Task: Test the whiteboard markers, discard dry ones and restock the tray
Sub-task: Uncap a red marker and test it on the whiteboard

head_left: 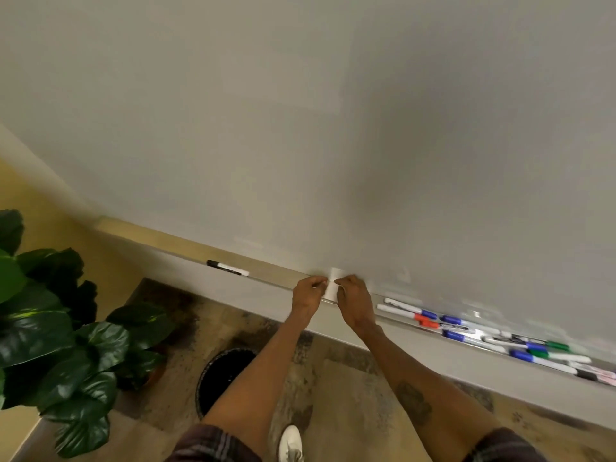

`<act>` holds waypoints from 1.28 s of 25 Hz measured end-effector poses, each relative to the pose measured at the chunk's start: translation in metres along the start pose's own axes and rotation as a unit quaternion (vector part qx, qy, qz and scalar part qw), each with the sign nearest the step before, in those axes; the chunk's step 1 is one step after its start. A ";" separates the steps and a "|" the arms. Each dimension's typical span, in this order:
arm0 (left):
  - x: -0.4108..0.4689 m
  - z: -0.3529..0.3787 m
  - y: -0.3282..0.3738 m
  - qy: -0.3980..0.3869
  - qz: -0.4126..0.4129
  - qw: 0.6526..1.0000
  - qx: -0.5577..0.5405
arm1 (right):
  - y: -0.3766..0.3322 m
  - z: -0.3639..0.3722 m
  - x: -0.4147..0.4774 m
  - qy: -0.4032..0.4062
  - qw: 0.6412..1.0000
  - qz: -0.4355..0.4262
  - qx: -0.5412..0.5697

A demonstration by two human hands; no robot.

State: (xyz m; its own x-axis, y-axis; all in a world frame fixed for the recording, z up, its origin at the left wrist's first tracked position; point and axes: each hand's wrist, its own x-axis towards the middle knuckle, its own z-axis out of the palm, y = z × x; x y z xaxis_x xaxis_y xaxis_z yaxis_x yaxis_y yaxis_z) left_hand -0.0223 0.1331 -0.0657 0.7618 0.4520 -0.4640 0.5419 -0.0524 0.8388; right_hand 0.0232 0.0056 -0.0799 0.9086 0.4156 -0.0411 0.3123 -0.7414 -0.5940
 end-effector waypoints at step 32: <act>-0.012 0.154 -0.001 -0.005 -0.118 0.991 -0.055 | 0.129 -0.090 -0.060 0.188 0.890 0.295 0.291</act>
State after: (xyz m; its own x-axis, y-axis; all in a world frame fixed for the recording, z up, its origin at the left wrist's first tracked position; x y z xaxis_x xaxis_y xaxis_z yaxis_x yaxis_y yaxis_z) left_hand 0.0228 -0.0093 -0.1048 0.6229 0.4305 -0.6531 0.6634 0.1516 0.7327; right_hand 0.0335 -0.1623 -0.0820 0.9295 -0.2432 -0.2771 -0.3476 -0.3277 -0.8785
